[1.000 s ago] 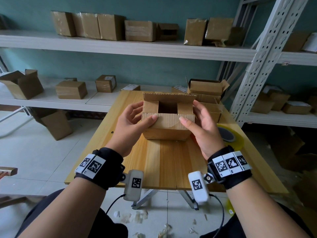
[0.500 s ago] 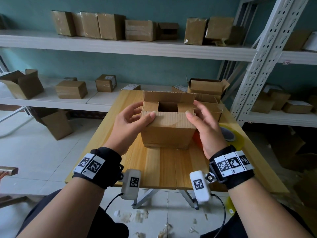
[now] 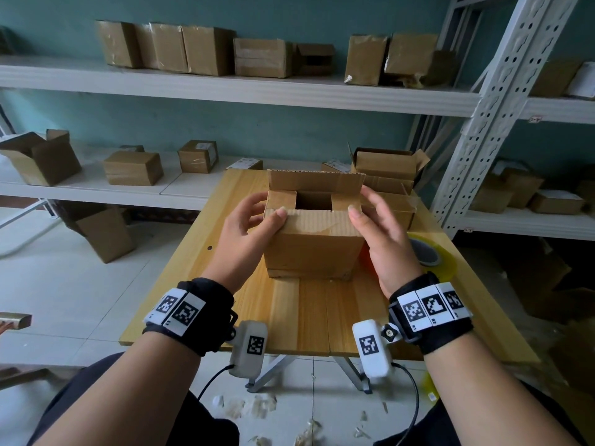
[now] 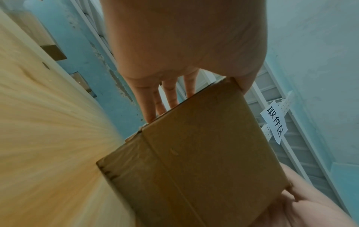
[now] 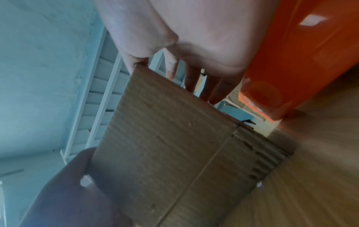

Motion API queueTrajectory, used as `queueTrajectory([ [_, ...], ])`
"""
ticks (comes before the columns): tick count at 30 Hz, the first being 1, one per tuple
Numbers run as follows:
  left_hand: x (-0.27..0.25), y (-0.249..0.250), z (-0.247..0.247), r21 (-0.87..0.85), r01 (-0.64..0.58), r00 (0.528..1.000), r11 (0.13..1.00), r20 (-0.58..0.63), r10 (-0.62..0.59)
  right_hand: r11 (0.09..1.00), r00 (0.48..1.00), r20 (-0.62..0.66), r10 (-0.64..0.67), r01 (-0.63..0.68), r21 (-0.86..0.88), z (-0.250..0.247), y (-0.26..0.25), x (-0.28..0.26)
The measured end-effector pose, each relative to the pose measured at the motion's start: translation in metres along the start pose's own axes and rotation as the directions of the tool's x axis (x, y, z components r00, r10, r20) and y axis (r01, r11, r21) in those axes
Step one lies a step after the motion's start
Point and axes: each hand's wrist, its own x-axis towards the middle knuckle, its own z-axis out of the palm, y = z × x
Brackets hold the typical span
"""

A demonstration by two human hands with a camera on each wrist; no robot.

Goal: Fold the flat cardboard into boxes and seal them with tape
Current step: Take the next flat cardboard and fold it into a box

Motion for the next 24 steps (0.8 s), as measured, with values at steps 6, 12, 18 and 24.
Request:
queueTrajectory([
  [6, 0.001, 0.002, -0.004, 0.068, 0.023, 0.999, 0.997, 0.021, -0.024, 0.996, 1.000, -0.015, 0.014, -0.015, -0.090, 0.000, -0.006, -0.001],
  [12, 0.001, 0.010, 0.000, -0.007, 0.074, 0.996, 0.997, 0.053, -0.074, 0.988, 0.997, -0.021, 0.073, -0.075, -0.136, -0.003, -0.009, 0.000],
  [18, 0.001, 0.008, 0.005, -0.171, 0.144, 0.987, 0.975, 0.092, -0.129, 0.984, 0.995, -0.004, 0.099, -0.098, -0.148, -0.004, -0.010, 0.000],
  [24, 0.000, 0.013, 0.005, -0.228, 0.098, 0.994, 0.969, 0.077, -0.082, 0.991, 0.997, 0.007, 0.081, -0.079, -0.105, 0.001, -0.012, -0.003],
])
